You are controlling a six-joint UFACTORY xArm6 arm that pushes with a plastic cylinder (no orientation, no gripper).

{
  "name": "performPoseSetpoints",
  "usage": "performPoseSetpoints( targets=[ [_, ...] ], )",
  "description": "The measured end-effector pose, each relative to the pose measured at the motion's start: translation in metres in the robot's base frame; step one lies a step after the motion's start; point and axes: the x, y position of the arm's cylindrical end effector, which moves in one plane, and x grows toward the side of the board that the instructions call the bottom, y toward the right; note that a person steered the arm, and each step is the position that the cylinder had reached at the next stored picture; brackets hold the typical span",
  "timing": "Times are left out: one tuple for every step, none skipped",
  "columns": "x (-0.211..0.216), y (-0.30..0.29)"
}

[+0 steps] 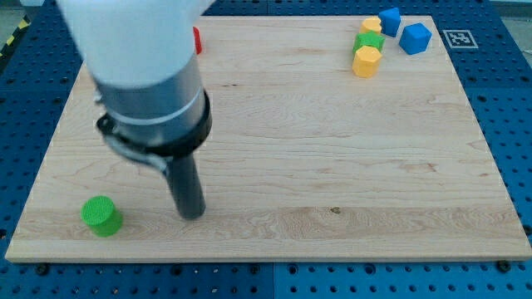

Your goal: Push the green circle into the red circle

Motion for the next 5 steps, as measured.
performPoseSetpoints(
  targets=[
    [0.033,-0.029],
    [0.032,-0.044],
    [0.033,-0.049],
    [0.032,-0.064],
    [0.032,-0.067]
  ],
)
